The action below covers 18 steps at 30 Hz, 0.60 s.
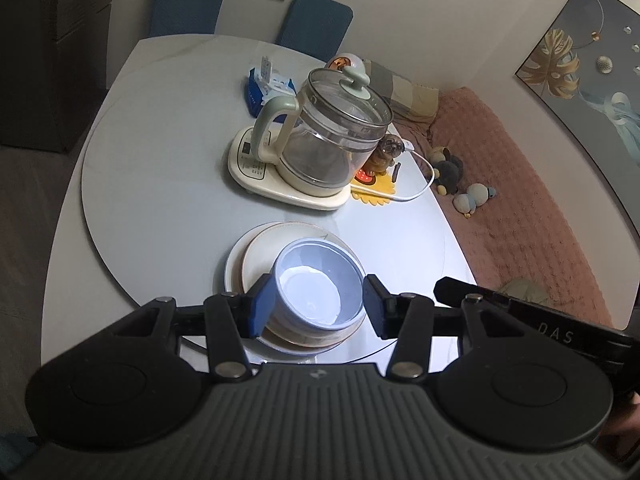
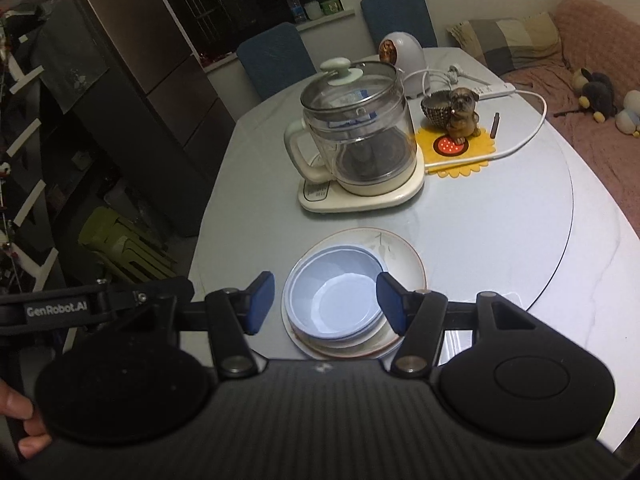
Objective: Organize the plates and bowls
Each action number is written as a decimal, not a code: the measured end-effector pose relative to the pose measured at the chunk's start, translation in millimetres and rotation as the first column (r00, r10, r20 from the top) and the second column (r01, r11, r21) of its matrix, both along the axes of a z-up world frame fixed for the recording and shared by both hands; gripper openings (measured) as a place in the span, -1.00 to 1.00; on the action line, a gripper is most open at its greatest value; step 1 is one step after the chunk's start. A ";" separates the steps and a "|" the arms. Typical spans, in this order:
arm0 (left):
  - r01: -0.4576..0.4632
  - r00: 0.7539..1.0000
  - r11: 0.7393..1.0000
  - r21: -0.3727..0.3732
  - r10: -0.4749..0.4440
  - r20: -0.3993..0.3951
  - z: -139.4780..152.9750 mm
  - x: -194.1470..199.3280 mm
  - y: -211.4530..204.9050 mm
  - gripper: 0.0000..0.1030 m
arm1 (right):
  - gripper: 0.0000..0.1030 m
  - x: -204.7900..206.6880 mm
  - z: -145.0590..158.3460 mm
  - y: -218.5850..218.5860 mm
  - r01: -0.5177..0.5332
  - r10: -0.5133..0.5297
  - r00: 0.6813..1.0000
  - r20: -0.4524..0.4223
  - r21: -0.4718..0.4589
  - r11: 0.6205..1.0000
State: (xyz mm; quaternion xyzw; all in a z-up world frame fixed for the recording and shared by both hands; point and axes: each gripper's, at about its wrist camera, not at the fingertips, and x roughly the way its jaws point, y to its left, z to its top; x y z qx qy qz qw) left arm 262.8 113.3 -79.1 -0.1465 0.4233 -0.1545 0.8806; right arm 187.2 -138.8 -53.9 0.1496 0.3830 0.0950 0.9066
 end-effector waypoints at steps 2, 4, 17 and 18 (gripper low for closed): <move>-0.009 1.000 1.000 0.009 0.009 0.023 7.9 -13.6 3.4 0.11 | 0.15 -11.0 7.9 2.0 -0.001 0.002 1.000 0.032 -0.005 1.000; -0.015 0.999 1.000 0.010 0.014 0.044 15.7 -26.5 7.6 0.23 | 0.15 -20.5 14.1 2.8 0.001 0.000 0.999 0.055 -0.009 1.000; -0.065 0.984 0.992 0.106 0.046 0.172 52.0 -100.9 25.9 0.90 | 0.66 -68.2 33.6 0.7 0.043 -0.030 0.985 0.172 -0.071 0.997; -0.071 0.983 0.991 0.113 0.050 0.179 53.4 -106.2 26.9 0.91 | 0.66 -71.5 34.1 0.7 0.040 -0.026 0.983 0.180 -0.077 0.996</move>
